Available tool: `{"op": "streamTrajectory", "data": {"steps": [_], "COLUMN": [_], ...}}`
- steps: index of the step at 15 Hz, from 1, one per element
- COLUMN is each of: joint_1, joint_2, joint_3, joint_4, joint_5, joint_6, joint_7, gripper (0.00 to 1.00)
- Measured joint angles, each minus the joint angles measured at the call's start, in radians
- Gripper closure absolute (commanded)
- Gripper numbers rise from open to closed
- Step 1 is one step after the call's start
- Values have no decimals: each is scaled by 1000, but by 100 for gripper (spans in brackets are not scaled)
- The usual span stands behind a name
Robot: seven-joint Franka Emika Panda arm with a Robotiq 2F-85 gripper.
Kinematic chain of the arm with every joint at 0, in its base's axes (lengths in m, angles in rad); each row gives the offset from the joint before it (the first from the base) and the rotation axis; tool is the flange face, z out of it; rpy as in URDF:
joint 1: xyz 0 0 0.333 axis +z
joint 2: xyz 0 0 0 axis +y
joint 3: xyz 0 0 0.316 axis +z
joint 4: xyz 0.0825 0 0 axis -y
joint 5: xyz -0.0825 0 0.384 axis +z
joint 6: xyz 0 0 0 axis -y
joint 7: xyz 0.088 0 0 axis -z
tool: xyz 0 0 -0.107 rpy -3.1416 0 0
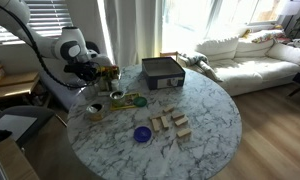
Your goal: Remove the white bottle from the fridge box, then put the far right container and the left container in it
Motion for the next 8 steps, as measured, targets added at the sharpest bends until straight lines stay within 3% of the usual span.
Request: {"op": "streamTrajectory", "data": {"steps": [8], "joint_1": [0], "joint_2": [-55], "joint_3": [1], "joint_4": [23], "joint_5": [-28], "joint_6": [-1], "joint_7": [1], "gripper": [88]}}
